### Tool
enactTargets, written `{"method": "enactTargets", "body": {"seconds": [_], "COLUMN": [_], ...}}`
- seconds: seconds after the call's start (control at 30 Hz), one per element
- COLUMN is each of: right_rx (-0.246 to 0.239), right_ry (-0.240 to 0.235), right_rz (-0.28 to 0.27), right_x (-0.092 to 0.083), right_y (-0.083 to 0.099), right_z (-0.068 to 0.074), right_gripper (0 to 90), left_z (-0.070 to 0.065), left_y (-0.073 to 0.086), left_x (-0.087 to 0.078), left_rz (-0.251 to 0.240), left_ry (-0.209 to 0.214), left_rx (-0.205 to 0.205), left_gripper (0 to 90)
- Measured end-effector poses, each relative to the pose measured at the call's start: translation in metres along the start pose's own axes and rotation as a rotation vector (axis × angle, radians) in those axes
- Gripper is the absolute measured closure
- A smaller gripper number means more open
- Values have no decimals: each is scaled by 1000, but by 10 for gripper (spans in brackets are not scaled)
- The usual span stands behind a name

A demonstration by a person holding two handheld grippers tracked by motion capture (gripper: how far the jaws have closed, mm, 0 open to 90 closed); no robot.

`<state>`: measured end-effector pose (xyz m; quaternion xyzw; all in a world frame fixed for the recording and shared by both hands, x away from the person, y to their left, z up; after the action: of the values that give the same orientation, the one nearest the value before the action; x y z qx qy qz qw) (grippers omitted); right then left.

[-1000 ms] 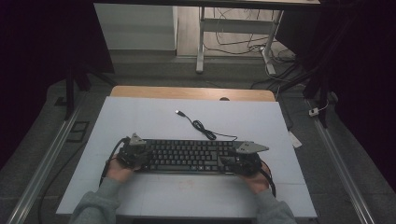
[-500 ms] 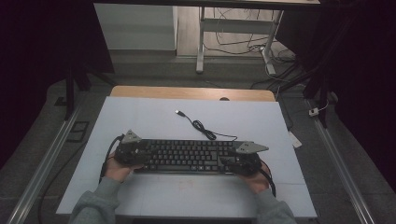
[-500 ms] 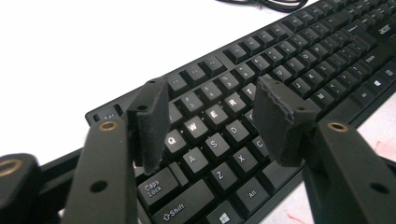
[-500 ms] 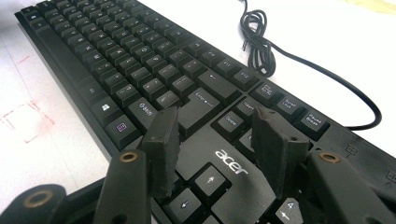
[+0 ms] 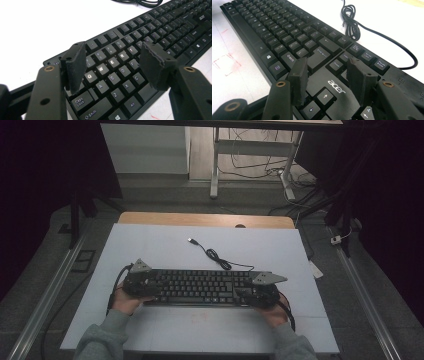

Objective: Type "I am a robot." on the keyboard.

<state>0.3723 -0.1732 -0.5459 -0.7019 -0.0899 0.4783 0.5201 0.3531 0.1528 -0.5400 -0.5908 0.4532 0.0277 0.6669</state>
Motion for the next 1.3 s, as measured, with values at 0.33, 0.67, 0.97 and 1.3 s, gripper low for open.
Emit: {"method": "enactTargets", "body": {"seconds": [0.33,0.67,0.97,1.3], "right_rx": [-4,-1,-8,-49], "right_ry": [-9,-34,-73,-123], "right_rz": [-4,-19,-17,9], "right_x": [1,4,14,28], "right_y": [-1,-6,-16,-24], "right_z": [2,9,25,43], "right_gripper": [518,518,547,837], "left_z": [0,-1,-1,-1], "left_y": [0,1,1,2], "left_x": [1,3,3,5], "left_rz": [4,11,15,22], "left_ry": [-1,-3,-5,-7], "left_rx": [3,7,8,11], "left_gripper": [371,366,360,357]}}
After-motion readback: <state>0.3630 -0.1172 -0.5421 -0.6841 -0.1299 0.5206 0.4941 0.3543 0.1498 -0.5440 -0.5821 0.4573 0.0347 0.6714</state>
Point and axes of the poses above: each handheld gripper's, and its own axes: x roughly forward along the jaws, y roughly out of its underside, z roughly to its left, the point moved 7 cm from there along x, roughly forward along the jaws, and after that the axes turned 2 degrees about x, right-handed, at the moved point
